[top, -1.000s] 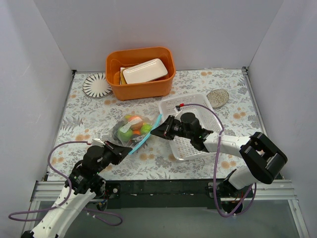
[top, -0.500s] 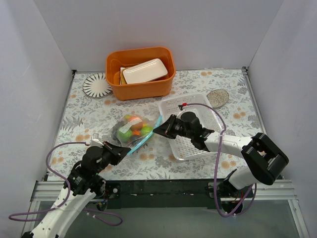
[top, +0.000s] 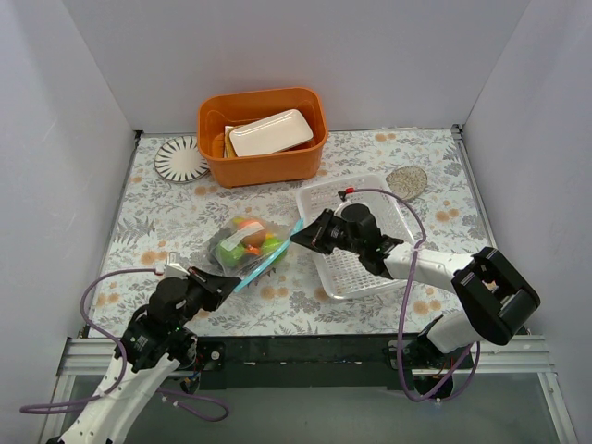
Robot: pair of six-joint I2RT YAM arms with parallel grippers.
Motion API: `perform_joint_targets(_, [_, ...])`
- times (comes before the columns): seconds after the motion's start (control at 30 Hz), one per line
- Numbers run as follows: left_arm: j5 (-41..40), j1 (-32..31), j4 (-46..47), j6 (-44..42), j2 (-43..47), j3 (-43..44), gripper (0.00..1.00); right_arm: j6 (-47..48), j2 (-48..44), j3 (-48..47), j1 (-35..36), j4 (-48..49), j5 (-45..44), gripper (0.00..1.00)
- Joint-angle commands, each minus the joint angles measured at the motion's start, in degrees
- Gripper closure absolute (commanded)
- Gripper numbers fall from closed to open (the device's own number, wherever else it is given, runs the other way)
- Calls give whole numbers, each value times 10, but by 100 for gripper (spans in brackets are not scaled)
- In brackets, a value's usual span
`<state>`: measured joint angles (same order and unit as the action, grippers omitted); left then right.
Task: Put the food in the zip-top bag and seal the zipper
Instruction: Zip the zipper food storage bag at the center of the board.
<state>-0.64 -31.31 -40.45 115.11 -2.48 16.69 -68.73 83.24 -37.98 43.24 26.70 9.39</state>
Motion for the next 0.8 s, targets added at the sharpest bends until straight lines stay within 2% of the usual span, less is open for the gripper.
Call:
perform_joint_targets(0.0, [-19, -1, -34, 91, 12, 27, 100, 22, -5, -32, -28, 9, -48, 86])
perform_joint_targets(0.77, [-39, -1, -85, 102, 24, 56, 100, 36, -5, -30, -97, 21, -24, 84])
